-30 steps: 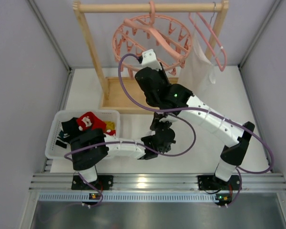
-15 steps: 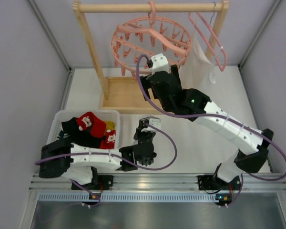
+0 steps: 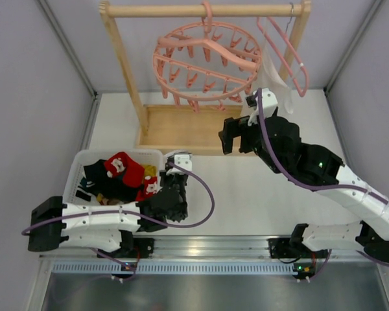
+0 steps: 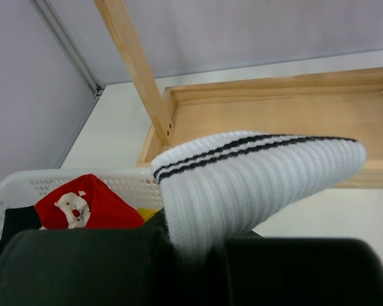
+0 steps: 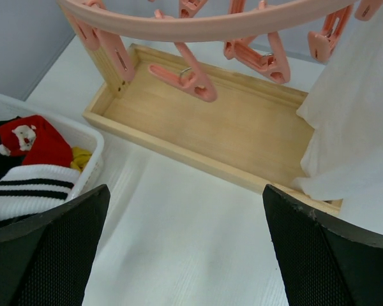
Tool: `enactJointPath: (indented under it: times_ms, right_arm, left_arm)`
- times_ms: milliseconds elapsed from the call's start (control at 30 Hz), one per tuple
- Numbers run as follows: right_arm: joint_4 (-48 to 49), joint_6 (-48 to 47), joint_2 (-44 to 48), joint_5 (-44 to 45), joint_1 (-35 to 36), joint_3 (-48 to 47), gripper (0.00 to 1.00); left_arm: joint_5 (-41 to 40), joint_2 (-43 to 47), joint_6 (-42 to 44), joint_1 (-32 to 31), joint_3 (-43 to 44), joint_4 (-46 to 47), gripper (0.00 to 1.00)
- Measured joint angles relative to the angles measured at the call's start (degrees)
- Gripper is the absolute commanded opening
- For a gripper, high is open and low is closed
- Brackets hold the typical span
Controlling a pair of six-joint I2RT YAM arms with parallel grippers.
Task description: Remove the socks clipped to the hanger
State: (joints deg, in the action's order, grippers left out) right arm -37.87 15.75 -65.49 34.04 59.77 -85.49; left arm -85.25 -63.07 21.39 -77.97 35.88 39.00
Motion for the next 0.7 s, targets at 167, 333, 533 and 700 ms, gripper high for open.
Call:
enactJointPath:
  times_ms: [167,333,533,700]
  right_arm:
    - [1.05,1.09,0.94,-2.34,0.07,1.16,0.99]
    - [1.29,1.44,1.40,-3.76,0.11,1.64,0.99]
    - [1.60,1.44,2.89,-3.93,0.11,2.89,0.99]
    - [1.77,1.46,3.61,-4.02,0.11,3.50,0.99]
  left_arm:
    - [5.33,2.54,-7.48,3.15,-2.54,-7.61,0.00]
    - [15.17,11.74,-23.87,11.34,-2.10,-24.20,0.00]
    - [16.52,14.88,-42.88,12.26,6.88,-51.08,0.00]
    - [25.79,13.77,-54.10,21.33,11.91,-68.57,0.00]
